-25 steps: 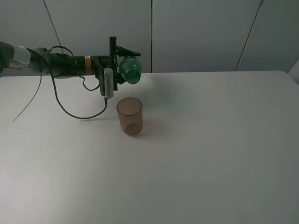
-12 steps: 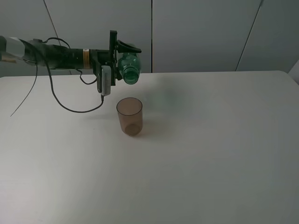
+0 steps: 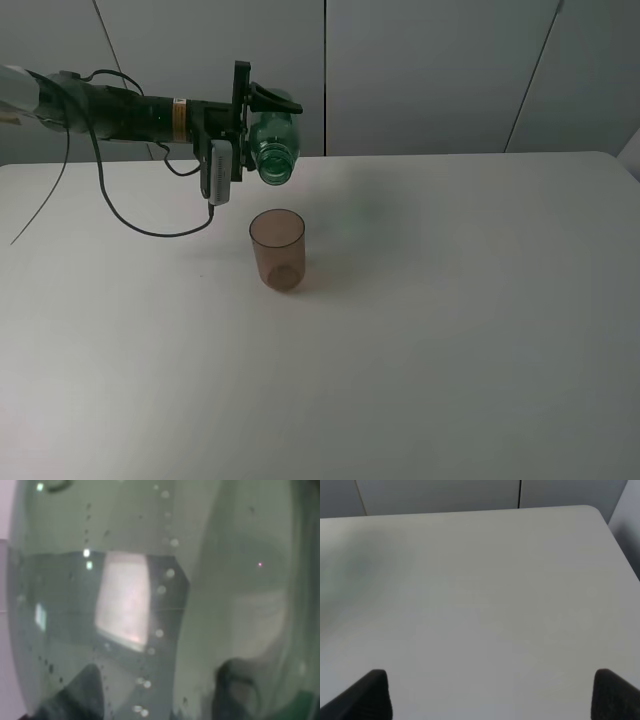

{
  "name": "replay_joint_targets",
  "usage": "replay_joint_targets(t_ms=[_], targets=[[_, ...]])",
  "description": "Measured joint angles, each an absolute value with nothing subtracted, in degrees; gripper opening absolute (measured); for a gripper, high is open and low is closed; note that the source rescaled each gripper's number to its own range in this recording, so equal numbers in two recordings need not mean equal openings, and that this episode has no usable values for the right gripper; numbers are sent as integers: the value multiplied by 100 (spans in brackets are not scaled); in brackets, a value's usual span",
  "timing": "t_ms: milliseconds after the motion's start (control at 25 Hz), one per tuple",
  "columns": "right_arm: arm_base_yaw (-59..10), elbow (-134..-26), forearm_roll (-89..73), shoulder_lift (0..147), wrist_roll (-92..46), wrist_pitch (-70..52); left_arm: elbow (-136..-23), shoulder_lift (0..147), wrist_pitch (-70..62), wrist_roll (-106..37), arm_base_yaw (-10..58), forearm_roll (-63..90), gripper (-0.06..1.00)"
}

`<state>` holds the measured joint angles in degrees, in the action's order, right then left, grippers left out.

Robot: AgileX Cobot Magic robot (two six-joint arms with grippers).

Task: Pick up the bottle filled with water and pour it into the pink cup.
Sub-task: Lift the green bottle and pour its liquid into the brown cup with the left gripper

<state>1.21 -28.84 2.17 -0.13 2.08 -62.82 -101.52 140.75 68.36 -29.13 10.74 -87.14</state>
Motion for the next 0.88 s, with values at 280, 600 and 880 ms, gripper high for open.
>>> replay_joint_targets(t_ms=[280, 600, 880], targets=[[121, -2884, 217, -13, 208, -6282, -10128, 14075, 6836, -3370, 1078, -8816, 0], [121, -2884, 217, -13, 208, -6282, -10128, 14075, 6836, -3768, 1087, -8816, 0], [121, -2884, 217, -13, 208, -6282, -10128, 14044, 6836, -3919, 1087, -8816, 0]])
